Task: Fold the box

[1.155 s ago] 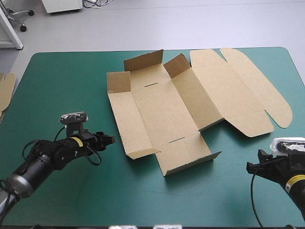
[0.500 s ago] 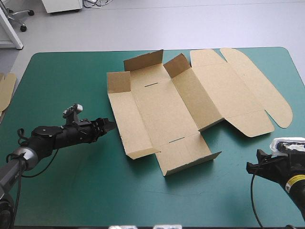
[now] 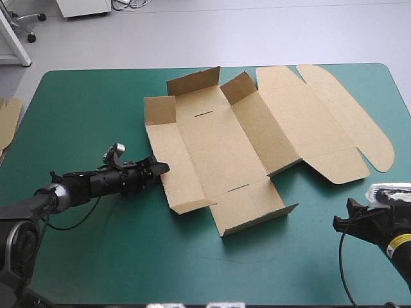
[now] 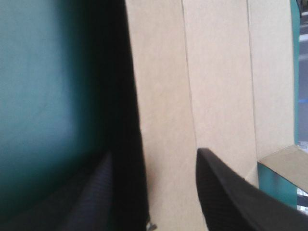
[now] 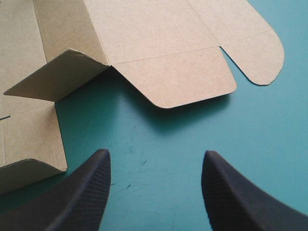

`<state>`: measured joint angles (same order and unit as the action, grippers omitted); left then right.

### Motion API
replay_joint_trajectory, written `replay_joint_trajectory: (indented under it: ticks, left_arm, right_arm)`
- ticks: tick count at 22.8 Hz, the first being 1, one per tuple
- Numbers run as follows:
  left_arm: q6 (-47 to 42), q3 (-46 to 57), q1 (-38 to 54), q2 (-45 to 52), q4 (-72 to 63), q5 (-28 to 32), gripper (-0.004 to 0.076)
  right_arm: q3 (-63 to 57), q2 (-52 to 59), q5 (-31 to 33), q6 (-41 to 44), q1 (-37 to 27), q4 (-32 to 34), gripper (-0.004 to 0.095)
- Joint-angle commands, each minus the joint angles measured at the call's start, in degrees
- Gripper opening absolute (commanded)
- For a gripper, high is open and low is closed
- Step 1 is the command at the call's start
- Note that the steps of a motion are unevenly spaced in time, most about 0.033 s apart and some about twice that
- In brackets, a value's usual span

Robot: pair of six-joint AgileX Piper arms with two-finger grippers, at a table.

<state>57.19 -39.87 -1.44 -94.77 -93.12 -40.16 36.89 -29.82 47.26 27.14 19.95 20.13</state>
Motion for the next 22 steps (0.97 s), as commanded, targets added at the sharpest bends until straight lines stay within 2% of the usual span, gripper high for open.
replay_joint_trajectory:
  ticks: [1, 8, 11, 13, 15, 16, 18, 22]
  left_arm:
    - [3.88, -1.41, -3.29, -0.75, -7.8, -2.68, 0.038]
    - [8.04, -4.68, -6.22, -2.17, -10.96, -0.98, 0.0363]
    - [8.19, -7.02, -7.93, -2.26, -9.29, 2.5, 0.0328]
    - [8.19, -7.71, -8.21, -2.26, -9.25, 4.37, 0.0285]
    - [8.41, -7.93, -8.21, -2.26, -9.69, 5.75, 0.0183]
    - [8.97, -8.2, -8.21, -2.26, -9.42, 5.9, 0.008]
    - [10.26, -8.45, -8.21, -2.26, -9.31, 5.78, -0.0014]
    - [13.41, -10.27, -8.11, -2.26, -5.35, 4.57, -0.0014]
  right_arm:
    - [2.56, -0.6, -3.12, -0.3, -0.17, 1.37, 0.0535]
    - [2.63, -0.6, -3.09, 0.12, -0.17, 1.27, 0.0535]
    - [2.63, -0.6, -3.24, 0.12, -0.17, 1.27, 0.0514]
    - [2.63, -0.6, -3.24, 0.12, -0.17, 1.27, 0.0509]
    - [2.63, -0.6, -3.24, 0.12, -0.17, 1.27, 0.0508]
    - [2.63, -0.6, -3.24, 0.12, -0.17, 1.27, 0.0508]
    - [2.63, -0.6, -3.24, 0.12, -0.17, 1.27, 0.0505]
    - [2.63, -0.6, -3.24, 0.12, -0.17, 1.27, 0.0496]
